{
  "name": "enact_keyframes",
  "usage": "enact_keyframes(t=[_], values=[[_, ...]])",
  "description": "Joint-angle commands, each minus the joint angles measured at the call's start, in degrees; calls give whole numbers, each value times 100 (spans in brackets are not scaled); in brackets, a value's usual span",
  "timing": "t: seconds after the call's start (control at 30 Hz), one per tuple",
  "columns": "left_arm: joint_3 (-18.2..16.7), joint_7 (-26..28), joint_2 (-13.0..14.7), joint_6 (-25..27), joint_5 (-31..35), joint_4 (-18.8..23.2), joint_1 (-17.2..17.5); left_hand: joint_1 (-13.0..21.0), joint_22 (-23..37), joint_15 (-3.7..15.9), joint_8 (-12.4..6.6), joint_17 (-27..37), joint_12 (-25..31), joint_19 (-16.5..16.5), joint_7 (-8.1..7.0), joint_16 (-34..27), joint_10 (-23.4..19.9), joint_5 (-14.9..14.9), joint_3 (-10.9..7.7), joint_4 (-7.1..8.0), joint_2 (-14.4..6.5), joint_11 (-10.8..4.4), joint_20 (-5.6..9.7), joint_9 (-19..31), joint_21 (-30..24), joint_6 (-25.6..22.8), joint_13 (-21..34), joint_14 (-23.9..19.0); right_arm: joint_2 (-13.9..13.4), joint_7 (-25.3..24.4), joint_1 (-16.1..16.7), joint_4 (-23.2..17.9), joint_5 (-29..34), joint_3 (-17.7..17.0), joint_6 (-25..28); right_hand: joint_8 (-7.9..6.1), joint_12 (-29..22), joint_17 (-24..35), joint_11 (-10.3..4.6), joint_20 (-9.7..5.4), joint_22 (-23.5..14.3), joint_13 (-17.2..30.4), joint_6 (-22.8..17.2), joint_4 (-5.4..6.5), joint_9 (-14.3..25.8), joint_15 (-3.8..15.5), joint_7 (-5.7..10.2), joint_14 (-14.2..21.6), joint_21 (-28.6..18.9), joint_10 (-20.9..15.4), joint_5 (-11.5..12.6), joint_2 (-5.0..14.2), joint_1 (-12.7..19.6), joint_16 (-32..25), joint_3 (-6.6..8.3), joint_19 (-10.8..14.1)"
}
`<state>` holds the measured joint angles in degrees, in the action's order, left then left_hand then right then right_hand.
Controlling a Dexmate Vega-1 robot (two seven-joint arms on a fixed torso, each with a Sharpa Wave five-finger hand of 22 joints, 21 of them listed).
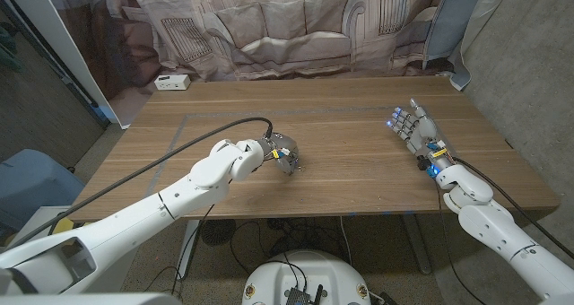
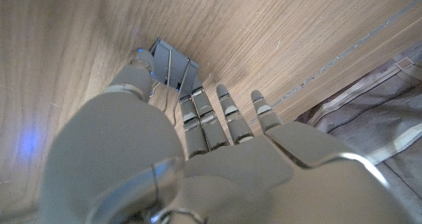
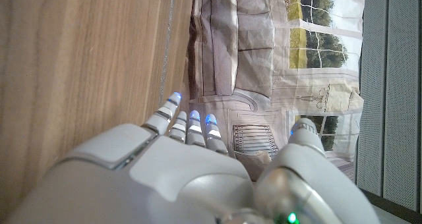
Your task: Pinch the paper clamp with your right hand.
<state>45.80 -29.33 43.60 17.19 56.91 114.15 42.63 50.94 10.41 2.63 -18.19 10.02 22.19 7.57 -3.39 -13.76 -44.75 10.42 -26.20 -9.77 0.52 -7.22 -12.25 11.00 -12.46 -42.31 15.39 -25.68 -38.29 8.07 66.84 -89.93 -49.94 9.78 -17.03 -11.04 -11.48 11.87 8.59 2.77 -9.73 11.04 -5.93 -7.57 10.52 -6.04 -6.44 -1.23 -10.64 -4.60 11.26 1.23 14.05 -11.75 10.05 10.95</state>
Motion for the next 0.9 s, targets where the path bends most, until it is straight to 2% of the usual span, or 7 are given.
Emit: enact_keyframes(t=[0.03, 0.63, 0.9], values=[[-130, 383, -68, 244, -193, 43, 172, 373, -6, 378, -55, 13, 36, 172, -21, -48, -523, 66, -24, 7, -268, -309, -4, 31, -68, -513, 40, -188, 48, -31, -41, 56, -9, 25, 14, -22, -16, 14, 8, 24, -16, 15, -37, 12, 23, -13, 2, 42, -30, -34, -15, 20, 59, -23, -18, -23], [-212, 1090, -280, 464, -618, -76, 119, 539, -5, 411, -78, 10, 49, 437, 36, -79, -766, 89, 11, -1, -343, -287, -13, 36, -97, -771, 76, -440, 10, -128, 16, -45, 38, -72, -67, -20, -20, 15, 9, 31, -17, 16, -40, 16, 23, 4, -4, 45, -31, -50, -16, 27, 64, -23, -23, -33], [-420, 1932, -426, 506, -1068, -131, 298, 581, -4, 407, -75, 7, 47, 491, 36, -76, -802, 95, 18, -4, -355, -279, -13, 39, -103, -803, 87, -476, -56, -139, 63, -153, 76, -131, -98, -20, -21, 15, 16, 27, -17, 16, -43, 14, 23, -7, -2, 48, -34, -55, -16, 29, 70, -23, -25, -33]])
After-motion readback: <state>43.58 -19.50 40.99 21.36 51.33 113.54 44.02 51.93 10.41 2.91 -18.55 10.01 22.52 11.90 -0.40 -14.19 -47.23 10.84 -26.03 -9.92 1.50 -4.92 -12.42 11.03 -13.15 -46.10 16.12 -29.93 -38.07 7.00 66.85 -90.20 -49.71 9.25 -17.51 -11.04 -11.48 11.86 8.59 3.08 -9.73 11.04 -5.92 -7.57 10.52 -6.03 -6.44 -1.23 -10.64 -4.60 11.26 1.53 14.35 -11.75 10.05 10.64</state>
